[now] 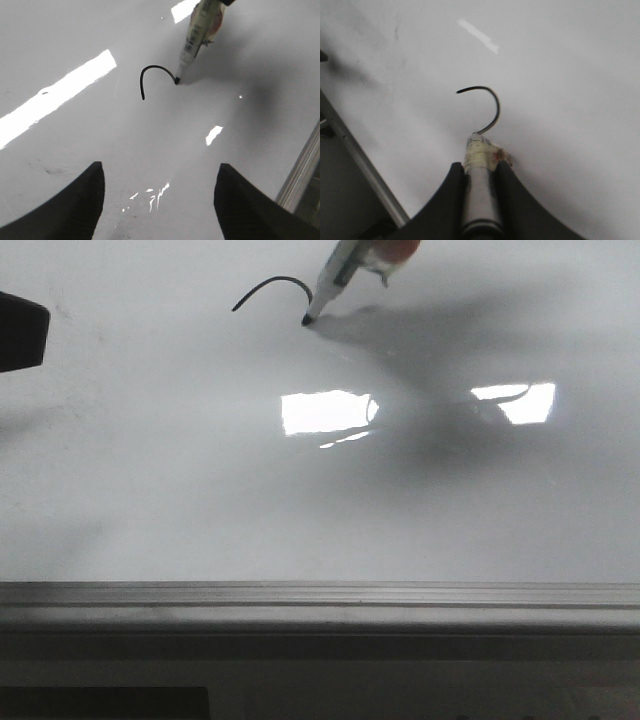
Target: Write number 3 on whiteboard
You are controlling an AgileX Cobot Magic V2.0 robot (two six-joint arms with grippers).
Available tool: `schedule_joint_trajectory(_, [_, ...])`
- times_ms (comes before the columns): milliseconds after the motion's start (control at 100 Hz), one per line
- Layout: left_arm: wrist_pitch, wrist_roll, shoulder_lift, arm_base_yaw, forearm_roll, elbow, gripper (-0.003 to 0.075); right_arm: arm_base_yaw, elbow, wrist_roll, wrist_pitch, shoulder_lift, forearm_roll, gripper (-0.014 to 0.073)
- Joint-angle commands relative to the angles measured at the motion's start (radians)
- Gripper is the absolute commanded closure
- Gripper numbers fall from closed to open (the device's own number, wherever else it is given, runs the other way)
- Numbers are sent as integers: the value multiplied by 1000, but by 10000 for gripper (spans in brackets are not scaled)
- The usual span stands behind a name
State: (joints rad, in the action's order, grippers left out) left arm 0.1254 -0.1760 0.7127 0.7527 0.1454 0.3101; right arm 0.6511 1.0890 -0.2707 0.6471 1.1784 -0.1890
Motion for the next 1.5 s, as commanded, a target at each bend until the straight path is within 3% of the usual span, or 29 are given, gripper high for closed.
schedule_joint_trajectory(0, [78, 10, -4, -3, -12, 34, 282, 27, 5, -7, -43, 20, 10, 658])
schedule_joint_trajectory(120, [78, 10, -4, -3, -12, 34, 282, 38, 5, -7, -58, 29, 10, 658])
schedule_joint_trajectory(380, [78, 10, -4, -3, -12, 34, 282, 6, 1, 15, 54, -26, 47, 657])
schedule_joint_trajectory(480, [78, 10, -4, -3, -12, 34, 282, 18, -31, 16, 63, -24, 2, 658])
schedule_joint_trajectory(740, [77, 10, -4, -3, -12, 34, 282, 123, -53, 16, -119, 77, -31, 658])
schedule_joint_trajectory(960, [77, 10, -4, -3, -12, 34, 282, 137, -5, 16, -70, 42, -42, 658])
schedule_joint_trajectory(1180, [69, 10, 19, 81, 32, 34, 282, 152, -5, 16, -24, -28, -66, 658])
schedule_joint_trajectory(1340, [95, 10, 93, 159, 37, 34, 282, 224, -5, 16, -36, -30, -66, 658])
schedule_joint_trajectory(1490, [165, 10, 161, 172, 37, 34, 282, 279, -5, 16, -50, -28, -66, 658])
